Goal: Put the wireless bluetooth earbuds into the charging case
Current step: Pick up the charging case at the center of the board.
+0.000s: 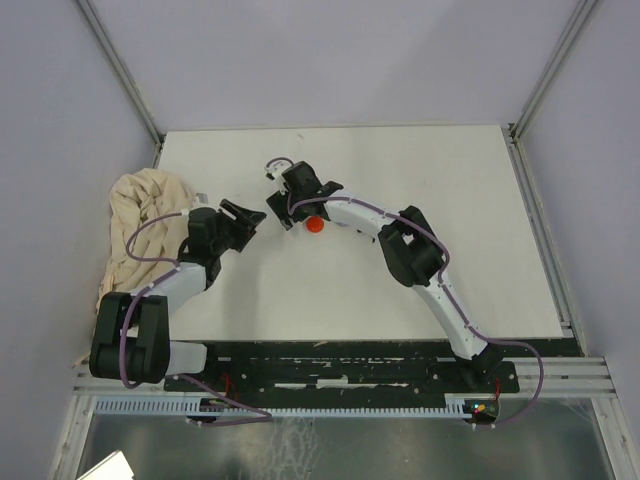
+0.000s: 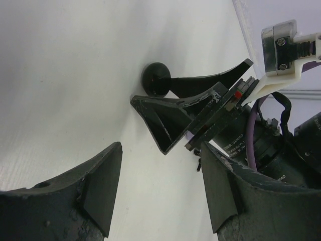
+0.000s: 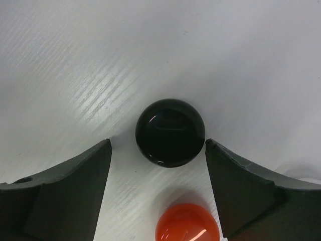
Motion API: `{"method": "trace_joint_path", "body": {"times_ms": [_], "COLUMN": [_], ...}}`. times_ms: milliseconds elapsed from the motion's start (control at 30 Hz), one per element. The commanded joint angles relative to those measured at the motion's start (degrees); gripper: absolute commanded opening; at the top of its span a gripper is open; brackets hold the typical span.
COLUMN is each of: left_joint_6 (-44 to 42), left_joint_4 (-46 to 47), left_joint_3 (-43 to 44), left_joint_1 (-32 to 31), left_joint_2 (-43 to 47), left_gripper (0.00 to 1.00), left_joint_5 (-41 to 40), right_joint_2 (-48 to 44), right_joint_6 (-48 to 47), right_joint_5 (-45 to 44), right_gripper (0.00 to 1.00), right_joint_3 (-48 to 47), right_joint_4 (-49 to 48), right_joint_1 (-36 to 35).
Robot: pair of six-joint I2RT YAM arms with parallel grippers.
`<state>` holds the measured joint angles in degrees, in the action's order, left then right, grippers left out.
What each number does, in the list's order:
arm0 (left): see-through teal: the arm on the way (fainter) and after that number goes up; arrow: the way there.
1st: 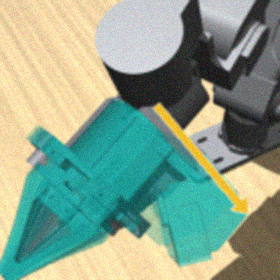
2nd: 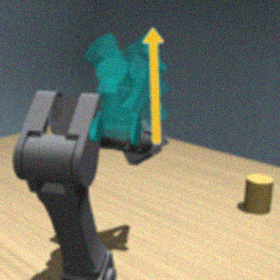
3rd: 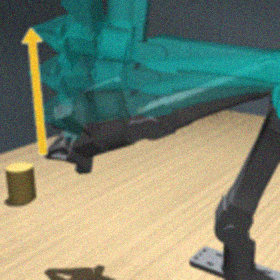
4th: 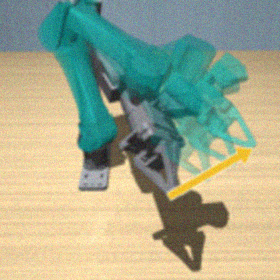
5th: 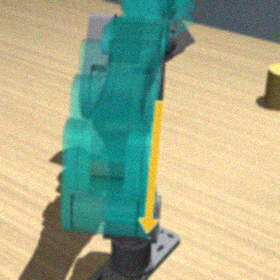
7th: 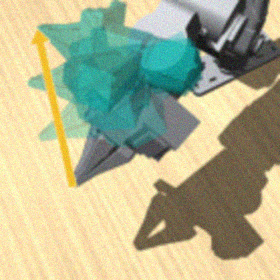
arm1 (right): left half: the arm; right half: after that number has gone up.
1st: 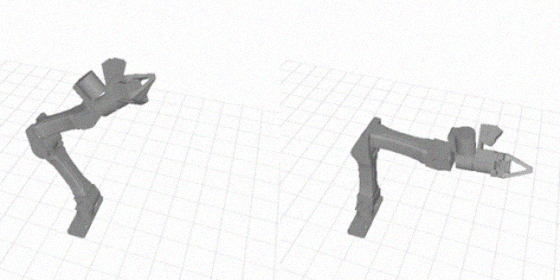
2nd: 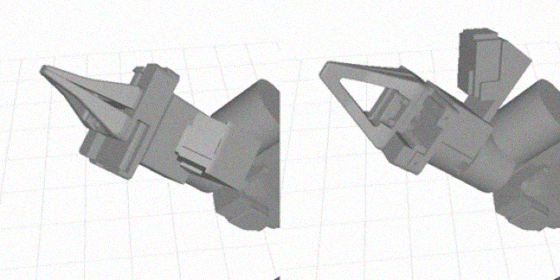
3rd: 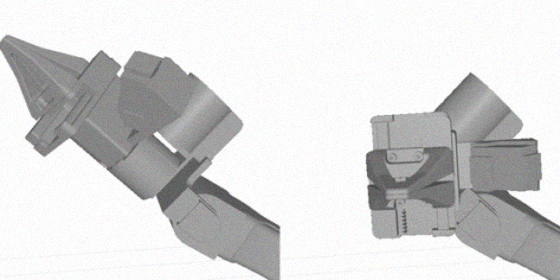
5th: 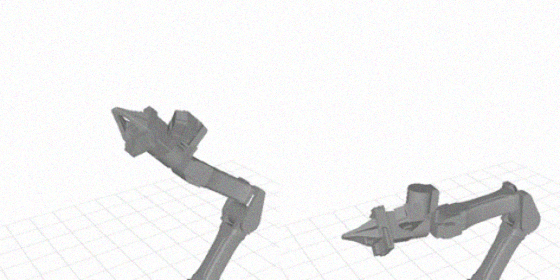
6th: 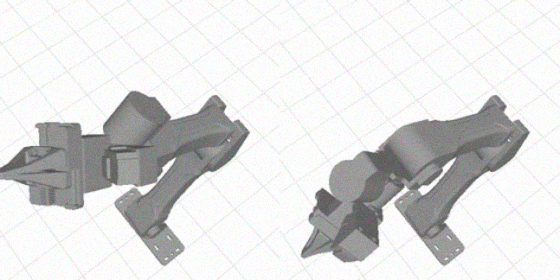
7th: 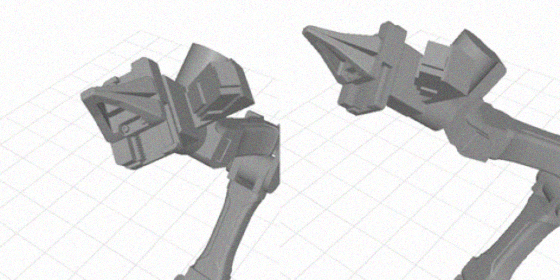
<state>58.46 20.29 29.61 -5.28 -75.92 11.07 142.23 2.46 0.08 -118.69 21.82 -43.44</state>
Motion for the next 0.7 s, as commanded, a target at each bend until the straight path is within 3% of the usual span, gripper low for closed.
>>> {"method": "trace_joint_path", "body": {"times_ms": [0, 200, 367, 467, 667], "left_joint_6": [1.8, 1.9, 1.8, 1.8, 2.4], "left_joint_4": [2.6, 3.0, 3.1, 3.2, 4.9], "left_joint_3": [-0.5, -0.8, -0.8, -0.9, -1.0], "left_joint_1": [0.7, 1.1, 1.3, 1.4, 1.6], "left_joint_2": [1.5, 1.3, 1.2, 0.9, -0.3], "left_gripper": [0.7, 0.7, 0.7, 0.7, 0.69], "left_joint_5": [1.7, 2.1, 2.2, 2.4, 4.2], "right_joint_2": [1.3, 3.0, 2.2, 1.6, -2.0], "right_joint_6": [-0.3, -0.5, -0.3, -0.1, -1.5], "right_joint_5": [-2.5, -3.7, -4.5, -5.2, -4.6], "right_gripper": [0.83, 0.8, 0.69, 0.59, 0.25], "right_joint_3": [-3.4, -5.3, -3.8, -2.7, 2.7], "right_joint_4": [-1.6, -1.3, -1.9, -2.3, -7.8], "right_joint_1": [-0.1, -0.1, -0.1, -0.1, 0.2]}}
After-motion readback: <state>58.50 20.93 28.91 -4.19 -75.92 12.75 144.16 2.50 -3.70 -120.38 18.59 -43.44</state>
